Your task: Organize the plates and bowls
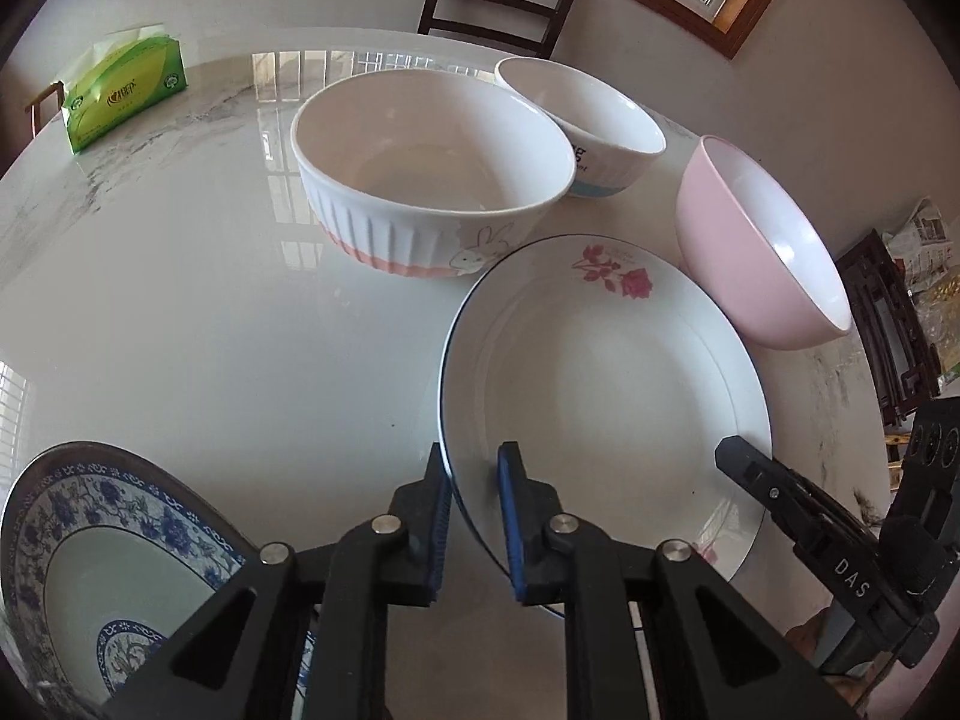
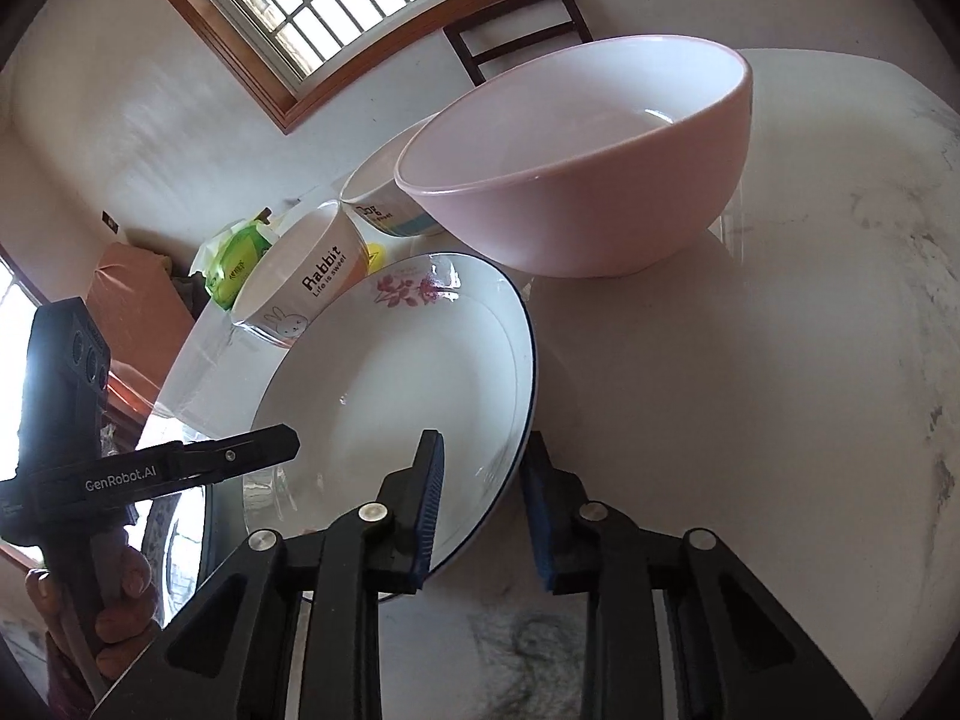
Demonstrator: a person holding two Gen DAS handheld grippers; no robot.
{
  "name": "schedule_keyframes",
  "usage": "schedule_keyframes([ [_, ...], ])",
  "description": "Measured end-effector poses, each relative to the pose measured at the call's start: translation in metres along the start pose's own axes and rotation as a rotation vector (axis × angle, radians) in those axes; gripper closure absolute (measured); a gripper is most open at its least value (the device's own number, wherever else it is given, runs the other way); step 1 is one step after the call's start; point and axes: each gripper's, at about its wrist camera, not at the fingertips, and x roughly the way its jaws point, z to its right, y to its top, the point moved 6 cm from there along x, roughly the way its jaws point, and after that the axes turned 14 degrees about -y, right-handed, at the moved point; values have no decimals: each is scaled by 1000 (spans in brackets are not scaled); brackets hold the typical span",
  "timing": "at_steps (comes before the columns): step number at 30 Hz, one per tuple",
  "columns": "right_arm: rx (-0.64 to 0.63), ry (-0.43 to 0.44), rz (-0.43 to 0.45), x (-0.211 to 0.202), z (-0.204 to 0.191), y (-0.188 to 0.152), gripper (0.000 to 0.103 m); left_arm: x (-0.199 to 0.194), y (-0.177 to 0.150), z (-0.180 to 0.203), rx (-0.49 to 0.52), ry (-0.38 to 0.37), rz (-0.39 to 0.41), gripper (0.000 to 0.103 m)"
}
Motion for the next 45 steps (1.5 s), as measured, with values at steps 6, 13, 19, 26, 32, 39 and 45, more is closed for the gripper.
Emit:
schedule_keyframes([
  [6, 41, 29, -14, -5, 15, -3, 87, -12, -20, 12, 13, -6, 15, 88],
  [13, 60, 32, -5, -25, 25, -22, 87, -33, -41, 27, 37, -25, 63, 89],
  [19, 94, 70, 5, -44, 32, -45, 87, -53, -67, 39, 52, -39, 92, 89],
  [26, 105, 110, 21, -61, 27, -65, 87, -79, -91, 54, 97, 0, 160, 89],
  [32, 101, 146, 10, -64, 14, -78, 87, -102, -102, 51, 100, 32, 208, 89],
  [39, 66, 170, 21, -77, -7, -80, 87, -128, -108, 41, 103, 59, 256, 89],
  [45, 32, 176, 21, -80, -28, -82, 87, -149, -114, 27, 90, 77, 285, 89],
])
